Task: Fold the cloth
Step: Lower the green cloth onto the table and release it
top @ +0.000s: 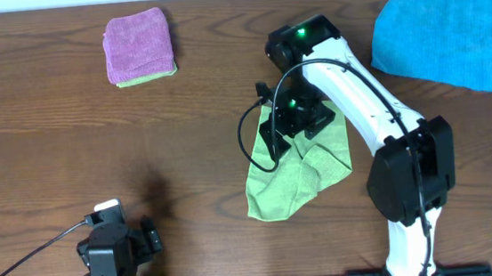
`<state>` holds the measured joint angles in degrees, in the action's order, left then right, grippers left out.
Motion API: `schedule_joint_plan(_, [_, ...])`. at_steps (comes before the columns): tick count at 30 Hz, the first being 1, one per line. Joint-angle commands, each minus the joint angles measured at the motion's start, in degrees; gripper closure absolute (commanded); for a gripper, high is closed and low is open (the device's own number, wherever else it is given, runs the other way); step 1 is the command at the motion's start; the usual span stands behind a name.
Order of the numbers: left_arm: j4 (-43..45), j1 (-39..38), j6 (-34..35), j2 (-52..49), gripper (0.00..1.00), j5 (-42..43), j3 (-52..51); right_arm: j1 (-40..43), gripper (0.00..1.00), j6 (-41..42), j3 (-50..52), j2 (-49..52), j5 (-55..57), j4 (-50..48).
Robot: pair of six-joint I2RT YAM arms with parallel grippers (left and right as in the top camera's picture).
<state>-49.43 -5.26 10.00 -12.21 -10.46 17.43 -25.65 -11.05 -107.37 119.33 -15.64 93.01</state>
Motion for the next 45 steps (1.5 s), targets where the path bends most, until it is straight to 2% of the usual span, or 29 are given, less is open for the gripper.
schedule_joint_plan(1, [-0.09,0.0,-1.03,0.33,0.05,0.22,-0.11,-0.33,0.01,-0.39,1.57,-0.26,0.9,-3.93])
schedule_joint_plan(3, [-0.09,0.0,-1.03,0.33,0.05,0.22,-0.11,-0.31,0.01,1.73,3.82,-0.26,2.43,-7.96])
schedule_joint_plan(6, [-0.09,0.0,-1.03,0.33,0.05,0.22,-0.11,-0.31,0.02,13.84,7.58,-1.18,12.02,-13.0])
schedule_joint_plan(9, [-0.07,0.0,-1.03,0.33,0.05,0.22,-0.11,-0.24,0.02,15.56,12.07,-5.68,16.83,-15.74])
schedule_joint_plan(13, [-0.07,0.0,-1.03,0.33,0.05,0.22,-0.11,0.13,0.01,17.51,23.21,-16.92,17.38,-23.8])
schedule_joint_plan(16, [-0.09,0.0,-1.03,0.33,0.05,0.22,-0.11,0.81,0.01,17.33,37.0,-25.62,15.93,-32.22])
schedule_joint_plan(18, [-0.09,0.0,-1.03,0.33,0.05,0.22,-0.11,0.83,0.01,14.32,44.61,-28.98,10.47,-38.32])
schedule_joint_plan(21, [-0.09,0.0,-1.03,0.33,0.05,0.22,-0.11,0.87,0.01,9.57,55.17,-31.06,2.91,-48.89])
schedule_joint_plan(23, [-0.07,0.0,-1.03,0.33,0.05,0.22,-0.11,1.22,0.01,8.59,59.01,-30.86,3.34,-54.14])
schedule_joint_plan(28, [-0.09,0.0,-1.03,0.33,0.05,0.22,-0.11,4.33,0.01,8.61,63.28,-30.86,4.26,-63.89])
schedule_joint_plan(35, [-0.07,0.0,-1.03,0.33,0.05,0.22,-0.11,7.3,0.01,8.61,63.56,-30.82,7.61,-66.99])
schedule_joint_plan(36, [-0.09,0.0,-1.03,0.33,0.05,0.22,-0.11,7.37,0.09,8.61,64.02,-30.82,7.72,-68.13])
schedule_joint_plan(38, [-0.07,0.0,-1.03,0.33,0.05,0.22,-0.11,7.37,0.38,8.63,64.96,-30.82,7.69,-69.83])
schedule_joint_plan(39, [-0.07,0.0,-1.03,0.33,0.05,0.22,-0.11,7.37,0.48,8.63,65.46,-30.82,7.69,-70.38])
schedule_joint_plan(40, [-0.07,0.0,-1.03,0.33,0.05,0.22,-0.11,7.37,0.55,8.66,65.81,-30.82,7.67,-70.53])
schedule_joint_plan(42, [-0.09,0.0,-1.03,0.33,0.05,0.22,-0.11,7.19,0.61,8.68,66.29,-30.82,7.69,-70.25])
schedule_joint_plan(43, [-0.07,0.0,-1.03,0.33,0.05,0.22,-0.11,7.19,0.75,8.85,66.49,-30.82,7.67,-70.12])
schedule_joint_plan(45, [-0.09,0.0,-1.03,0.33,0.05,0.22,-0.11,7.19,0.92,8.85,66.6,-30.82,7.72,-69.81])
